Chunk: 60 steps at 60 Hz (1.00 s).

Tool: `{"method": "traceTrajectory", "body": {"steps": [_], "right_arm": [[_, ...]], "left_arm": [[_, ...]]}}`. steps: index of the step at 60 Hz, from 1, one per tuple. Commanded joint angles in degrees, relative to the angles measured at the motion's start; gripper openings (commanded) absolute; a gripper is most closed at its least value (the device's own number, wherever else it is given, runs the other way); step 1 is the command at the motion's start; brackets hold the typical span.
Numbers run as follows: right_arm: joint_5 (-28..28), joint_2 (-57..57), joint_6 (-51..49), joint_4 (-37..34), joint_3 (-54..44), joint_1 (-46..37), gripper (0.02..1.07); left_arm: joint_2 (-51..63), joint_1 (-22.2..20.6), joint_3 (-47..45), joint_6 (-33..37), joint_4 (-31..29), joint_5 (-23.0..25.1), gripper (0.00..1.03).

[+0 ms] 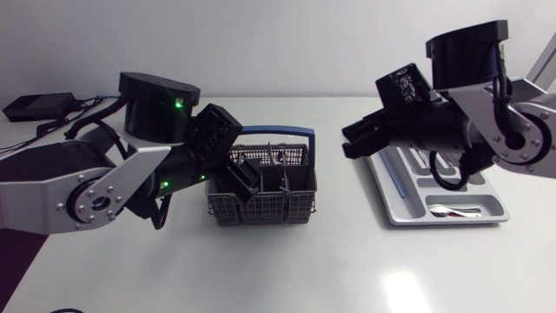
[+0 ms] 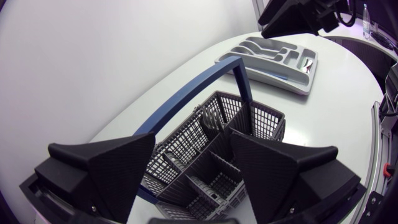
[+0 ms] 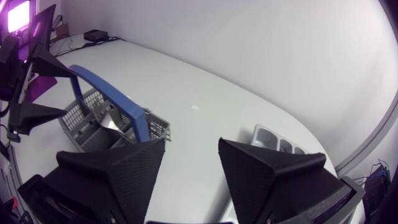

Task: Unload the cutlery basket into the drawer organizer.

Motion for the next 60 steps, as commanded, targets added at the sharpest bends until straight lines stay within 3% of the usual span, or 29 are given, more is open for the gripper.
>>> {"method": "traceTrajectory", "body": {"steps": [1,15,22,35,45,60], "right_arm": [[-0.2,-0.5,3.8,-0.5,-2.0,3.7,0.66],[2.0,3.2,8.1,3.1,-1.8,13.9,0.66],[5.2,6.3,8.4,6.5,-2.2,19.6,0.66],[7.6,12.6,10.0,12.9,-1.6,22.3,0.62],[11.8,19.6,11.7,15.9,1.3,24.2,0.61],[17.9,24.0,12.7,19.5,4.2,24.1,0.61]], "left_arm": [[-1.3,0.5,-2.2,0.4,1.2,0.4,0.85],[-3.2,1.7,-4.3,0.6,1.7,3.1,0.85],[-3.9,4.2,-5.2,-0.5,1.6,9.0,0.85],[-3.7,10.1,-5.2,-1.7,0.5,20.7,0.85],[-2.9,11.8,-5.2,-1.7,0.4,24.3,0.85],[-2.0,13.1,-5.4,-1.2,0.9,25.6,0.85]]}}
